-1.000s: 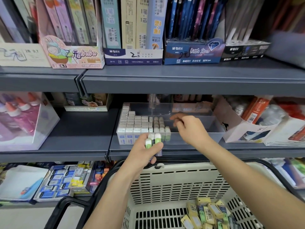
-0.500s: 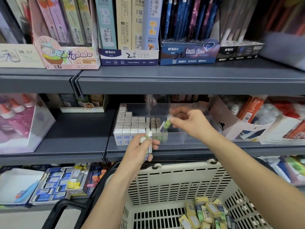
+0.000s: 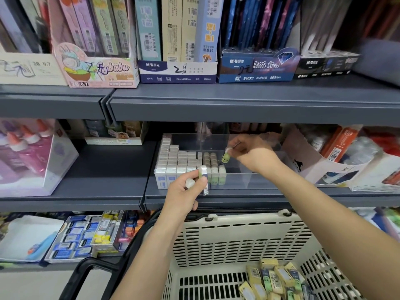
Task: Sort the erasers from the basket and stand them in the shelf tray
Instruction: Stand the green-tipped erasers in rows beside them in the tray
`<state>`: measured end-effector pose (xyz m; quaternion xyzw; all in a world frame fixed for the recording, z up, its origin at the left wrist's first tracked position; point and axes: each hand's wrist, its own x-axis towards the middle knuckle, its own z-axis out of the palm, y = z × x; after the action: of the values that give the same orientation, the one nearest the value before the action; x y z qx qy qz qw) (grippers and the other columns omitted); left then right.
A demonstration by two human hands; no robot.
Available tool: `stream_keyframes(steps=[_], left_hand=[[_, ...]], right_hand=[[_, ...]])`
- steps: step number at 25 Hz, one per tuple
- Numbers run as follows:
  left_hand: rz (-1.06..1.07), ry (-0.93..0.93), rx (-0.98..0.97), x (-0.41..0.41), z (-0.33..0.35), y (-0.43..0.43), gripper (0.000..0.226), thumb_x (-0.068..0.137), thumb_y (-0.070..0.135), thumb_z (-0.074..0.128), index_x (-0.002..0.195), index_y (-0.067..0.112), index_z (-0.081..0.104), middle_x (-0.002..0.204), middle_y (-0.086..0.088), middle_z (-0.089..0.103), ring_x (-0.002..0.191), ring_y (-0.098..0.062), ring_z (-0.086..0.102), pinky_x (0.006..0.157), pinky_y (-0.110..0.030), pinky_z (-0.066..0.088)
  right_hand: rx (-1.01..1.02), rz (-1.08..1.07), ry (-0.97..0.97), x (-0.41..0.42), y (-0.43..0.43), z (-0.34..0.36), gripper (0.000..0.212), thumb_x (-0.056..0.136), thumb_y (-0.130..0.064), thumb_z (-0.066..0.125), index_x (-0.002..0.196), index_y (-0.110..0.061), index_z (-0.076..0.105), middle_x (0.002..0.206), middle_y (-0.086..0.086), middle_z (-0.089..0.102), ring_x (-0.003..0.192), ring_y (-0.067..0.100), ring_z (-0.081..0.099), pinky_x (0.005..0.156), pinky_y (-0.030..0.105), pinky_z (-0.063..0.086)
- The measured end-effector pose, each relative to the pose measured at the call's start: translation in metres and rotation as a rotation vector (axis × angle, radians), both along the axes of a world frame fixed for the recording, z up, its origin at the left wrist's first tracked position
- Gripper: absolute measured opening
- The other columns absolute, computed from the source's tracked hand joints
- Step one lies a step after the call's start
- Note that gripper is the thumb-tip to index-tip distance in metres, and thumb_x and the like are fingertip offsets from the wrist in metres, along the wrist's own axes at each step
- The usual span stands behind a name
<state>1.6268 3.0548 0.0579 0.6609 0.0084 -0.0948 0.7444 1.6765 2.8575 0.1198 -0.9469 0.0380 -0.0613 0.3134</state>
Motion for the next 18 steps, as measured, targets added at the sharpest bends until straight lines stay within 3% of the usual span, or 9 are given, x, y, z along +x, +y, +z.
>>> stream_keyframes(steps=[4,7,12,15,18], left_hand=[[-0.002,0.0,-0.006,-0.002,0.002,-0.001,0.016,0.081,0.03,0.07,0.092,0.039,0.062,0.078,0.008,0.06,0.055,-0.006,0.046,0.044,-0.018,0.038],[-0.011,0.003,-0.014,-0.002,0.004,-0.003,0.016,0.081,0.029,0.071,0.095,0.036,0.064,0.083,0.002,0.062,0.068,-0.015,0.049,0.043,-0.018,0.037],[-0.02,-0.007,0.003,-0.002,0.004,-0.005,0.017,0.08,0.023,0.072,0.093,0.033,0.065,0.084,0.002,0.063,0.072,-0.018,0.05,0.042,-0.019,0.035],[-0.015,-0.062,0.039,-0.001,0.003,-0.007,0.023,0.079,0.018,0.073,0.091,0.034,0.062,0.073,0.014,0.065,0.063,-0.007,0.056,0.045,-0.013,0.036],[-0.034,-0.184,0.084,-0.001,0.004,-0.01,0.026,0.077,0.011,0.075,0.089,0.031,0.063,0.069,0.011,0.067,0.058,-0.007,0.061,0.057,-0.017,0.048]], right_hand=[[-0.148,0.08,0.083,-0.002,0.009,-0.012,0.004,0.086,-0.034,0.06,0.083,-0.035,0.059,0.09,-0.014,0.067,0.094,0.015,0.062,0.092,0.032,0.045],[-0.26,0.116,0.101,-0.003,0.013,-0.019,0.017,0.093,-0.028,0.05,0.101,-0.027,0.064,0.111,-0.002,0.065,0.102,0.022,0.058,0.093,0.032,0.044],[-0.325,0.131,0.11,-0.006,0.013,-0.012,0.027,0.097,-0.025,0.04,0.111,-0.026,0.063,0.12,-0.001,0.062,0.109,0.024,0.055,0.098,0.034,0.039],[-0.238,0.118,-0.047,-0.022,0.02,-0.005,0.026,0.094,-0.033,0.045,0.104,-0.024,0.067,0.102,-0.002,0.07,0.097,0.018,0.061,0.09,0.032,0.045],[0.055,0.231,-0.032,-0.045,0.032,0.004,0.019,0.084,-0.043,0.059,0.08,-0.029,0.071,0.068,-0.013,0.067,0.064,-0.004,0.056,0.06,0.011,0.043]])
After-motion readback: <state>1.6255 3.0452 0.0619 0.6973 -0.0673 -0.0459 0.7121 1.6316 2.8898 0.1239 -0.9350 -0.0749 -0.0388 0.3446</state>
